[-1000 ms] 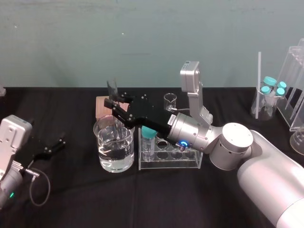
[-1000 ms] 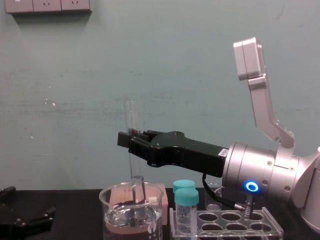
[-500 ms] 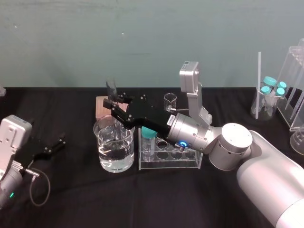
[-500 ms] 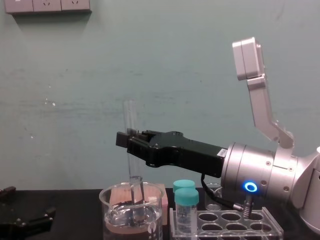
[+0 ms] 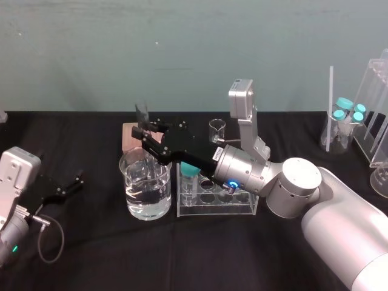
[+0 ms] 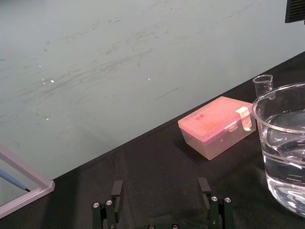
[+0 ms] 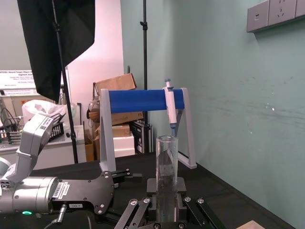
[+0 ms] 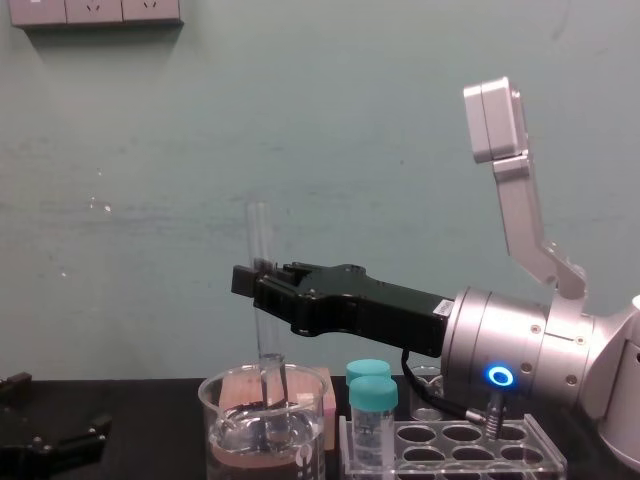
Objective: Hold the test tube with one hand and immerse one end into the beaker, then return it to the test tube rack.
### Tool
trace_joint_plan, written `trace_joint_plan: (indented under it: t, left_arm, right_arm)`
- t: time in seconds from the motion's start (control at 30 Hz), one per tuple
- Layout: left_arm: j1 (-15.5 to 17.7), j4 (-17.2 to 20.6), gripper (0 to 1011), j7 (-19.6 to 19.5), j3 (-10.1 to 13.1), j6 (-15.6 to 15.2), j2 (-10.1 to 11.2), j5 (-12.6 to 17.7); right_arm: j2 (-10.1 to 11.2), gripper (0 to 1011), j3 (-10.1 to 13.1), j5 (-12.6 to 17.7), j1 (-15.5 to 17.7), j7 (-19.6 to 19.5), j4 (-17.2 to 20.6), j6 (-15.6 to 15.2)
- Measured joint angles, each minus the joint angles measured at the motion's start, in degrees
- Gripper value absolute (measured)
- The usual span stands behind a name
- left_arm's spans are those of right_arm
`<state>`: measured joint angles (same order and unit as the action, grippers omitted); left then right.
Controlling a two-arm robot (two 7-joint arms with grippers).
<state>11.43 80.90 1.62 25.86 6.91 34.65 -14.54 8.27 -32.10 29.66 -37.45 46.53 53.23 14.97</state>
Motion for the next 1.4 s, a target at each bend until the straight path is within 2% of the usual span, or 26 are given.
trace_joint_plan:
  t: [0.53,0.9,1.17,1.4]
  left_arm:
    - [0.0,0.0,1000,0.0,0.0,0.0,0.0,0.0]
    - [0.0,0.0,1000,0.0,0.0,0.0,0.0,0.0]
    - [0.0,0.0,1000,0.0,0.0,0.0,0.0,0.0]
    - [0.0,0.0,1000,0.0,0.0,0.0,0.0,0.0]
  right_arm:
    - [0.04,226,0.13,0.0,-0.08,0.01,-0.06,0.04]
    - [-0.02,226,0.64,0.03,-0.98,0.25,1.32,1.87]
    - [1.16,226,1.85,0.26,-1.18,-0.34,5.71,3.49]
    - [4.36,226,4.18,0.62,1.01,-3.47,14.13,4.1]
